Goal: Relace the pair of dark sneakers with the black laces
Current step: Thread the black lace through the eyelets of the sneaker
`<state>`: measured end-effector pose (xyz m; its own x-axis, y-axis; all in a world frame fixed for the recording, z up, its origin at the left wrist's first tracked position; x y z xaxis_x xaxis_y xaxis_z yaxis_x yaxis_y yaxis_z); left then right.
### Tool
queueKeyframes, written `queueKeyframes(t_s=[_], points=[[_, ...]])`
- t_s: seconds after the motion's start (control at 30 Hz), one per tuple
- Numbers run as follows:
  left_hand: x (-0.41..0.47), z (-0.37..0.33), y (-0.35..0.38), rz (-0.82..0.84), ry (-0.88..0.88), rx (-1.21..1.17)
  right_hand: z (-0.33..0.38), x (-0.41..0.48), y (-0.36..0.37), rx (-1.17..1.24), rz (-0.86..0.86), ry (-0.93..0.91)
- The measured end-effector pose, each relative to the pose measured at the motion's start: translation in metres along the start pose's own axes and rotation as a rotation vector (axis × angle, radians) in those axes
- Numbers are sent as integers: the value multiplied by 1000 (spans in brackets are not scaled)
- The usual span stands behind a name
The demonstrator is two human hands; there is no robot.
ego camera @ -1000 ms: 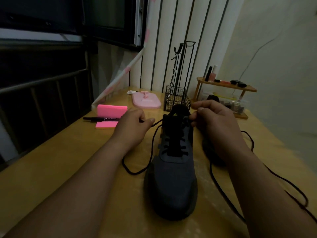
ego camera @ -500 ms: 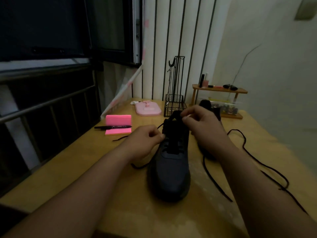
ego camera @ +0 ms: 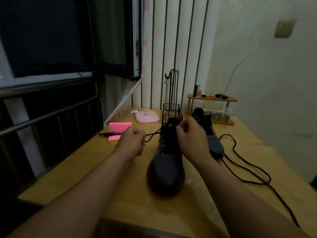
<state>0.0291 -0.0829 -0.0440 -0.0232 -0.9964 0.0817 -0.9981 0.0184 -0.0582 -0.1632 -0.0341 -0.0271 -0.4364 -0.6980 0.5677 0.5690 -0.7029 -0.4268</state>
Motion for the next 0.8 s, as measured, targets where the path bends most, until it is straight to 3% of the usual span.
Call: queueKeyframes(t_s=[0.1, 0.2, 0.27, 0.37, 0.47, 0.53, 0.6, 0.63, 0.7, 0.8], points=[[-10, -30, 6, 180, -46, -348, 19, -19, 4, 122, 206, 32], [-15, -56, 17, 305, -79, -543, 43, -42, 12, 531, 496, 244], [-15, -64, 22, 330, -114, -613, 53, -52, 10, 683, 560, 348], [-9, -67, 19, 262, -80, -601, 49, -55, -2, 693, 555, 441], [-5, -54, 8, 92, -30, -401, 29, -41, -20, 561, 413, 483], [-4, -35, 1, 4, 23, 18, 18, -31, -30, 427, 329, 439], [-11, -24, -1, -162, 246, 580, 12, -24, -33, 235, 322, 308], [-18, -24, 2, -237, 432, 699, 15, -22, -33, 167, 361, 239], [-33, -31, 18, -136, 676, 595, 25, -20, -28, 93, 463, 129], [-40, -37, 43, 211, 576, 466, 35, -15, -19, 32, 541, 60]])
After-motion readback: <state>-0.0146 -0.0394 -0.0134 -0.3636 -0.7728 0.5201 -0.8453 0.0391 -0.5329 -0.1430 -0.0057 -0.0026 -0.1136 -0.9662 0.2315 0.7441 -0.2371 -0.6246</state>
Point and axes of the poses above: each hand's wrist, its own x-axis towards the middle knuckle, its own y-axis out of the palm, z = x × y, the point moved 2 cm from there along x, towards the middle knuckle, and after that the axes turned 6 degrees about -z, right-handed, at the moved point
